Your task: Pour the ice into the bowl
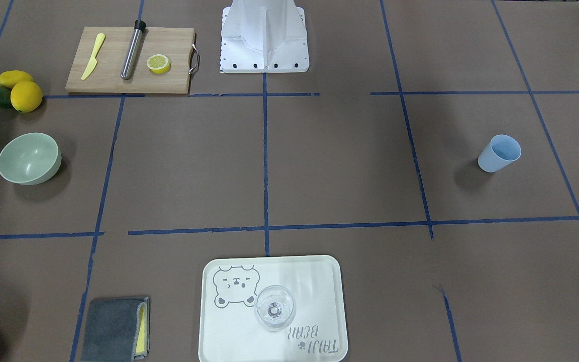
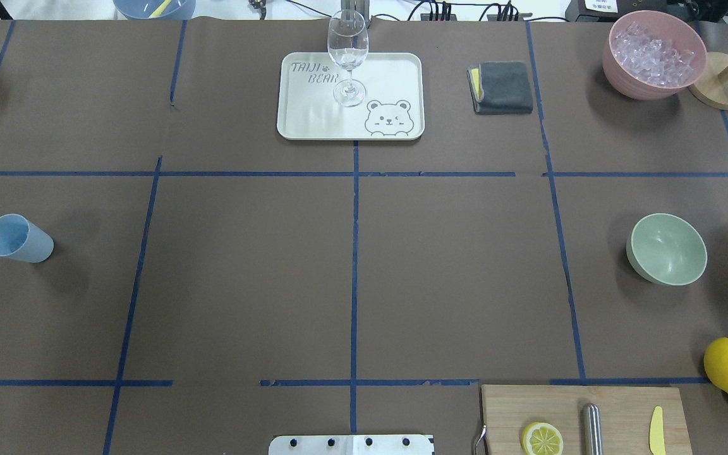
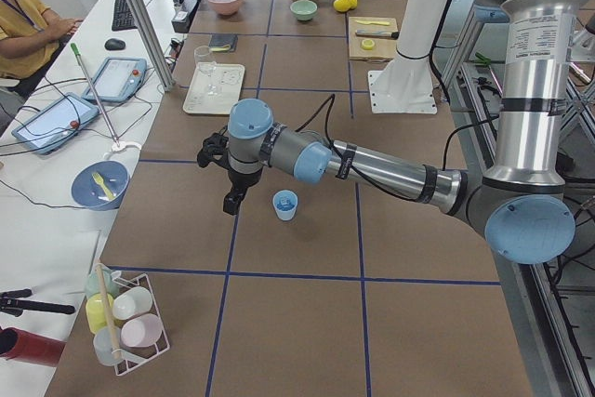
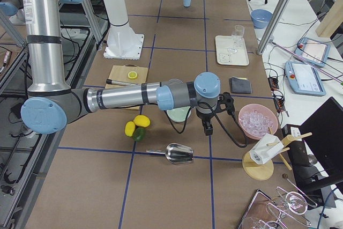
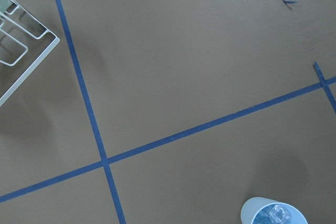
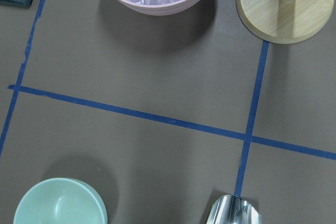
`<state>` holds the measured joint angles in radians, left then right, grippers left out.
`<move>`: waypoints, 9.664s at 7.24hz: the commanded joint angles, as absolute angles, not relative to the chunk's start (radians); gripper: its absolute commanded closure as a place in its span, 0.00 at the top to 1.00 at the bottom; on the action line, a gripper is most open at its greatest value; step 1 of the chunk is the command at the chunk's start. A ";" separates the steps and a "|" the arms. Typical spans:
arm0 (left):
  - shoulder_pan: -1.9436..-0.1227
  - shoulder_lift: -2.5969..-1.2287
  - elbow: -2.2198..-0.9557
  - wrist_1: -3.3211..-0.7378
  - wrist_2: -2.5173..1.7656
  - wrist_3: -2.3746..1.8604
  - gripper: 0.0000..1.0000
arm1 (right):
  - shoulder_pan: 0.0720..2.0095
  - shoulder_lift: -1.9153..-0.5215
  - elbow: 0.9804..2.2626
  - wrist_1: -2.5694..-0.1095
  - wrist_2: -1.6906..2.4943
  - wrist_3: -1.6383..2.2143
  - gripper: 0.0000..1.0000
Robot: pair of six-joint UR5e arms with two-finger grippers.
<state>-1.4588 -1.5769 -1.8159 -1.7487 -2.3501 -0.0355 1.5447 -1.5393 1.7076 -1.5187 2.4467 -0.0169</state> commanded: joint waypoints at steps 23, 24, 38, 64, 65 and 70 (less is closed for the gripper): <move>-1.440 -1.483 -1.818 -1.855 -2.352 -0.035 1.00 | 1.399 -1.704 1.798 -1.487 2.507 0.116 1.00; -1.440 -1.482 -1.818 -1.876 -2.352 -0.035 1.00 | 1.315 -1.741 1.798 -1.332 2.437 0.275 1.00; -1.440 -1.480 -1.819 -1.893 -2.350 -0.038 1.00 | 0.962 -1.724 1.833 -0.916 2.292 0.997 0.00; -0.918 -1.145 -1.783 -2.782 -1.882 -0.683 0.98 | 1.042 -1.414 1.924 -1.203 2.350 1.388 1.00; -0.832 -1.088 -1.770 -2.886 -1.782 -0.670 0.98 | 1.046 -1.416 1.924 -1.203 2.350 1.388 1.00; -0.628 -1.101 -1.626 -3.129 -1.545 -0.736 1.00 | 1.049 -1.411 1.913 -1.198 2.338 1.388 1.00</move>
<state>-0.6545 -1.0887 -1.6703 -3.0621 -1.5883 -0.7197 1.0493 -1.4164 1.9153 -1.1996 2.3431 1.3883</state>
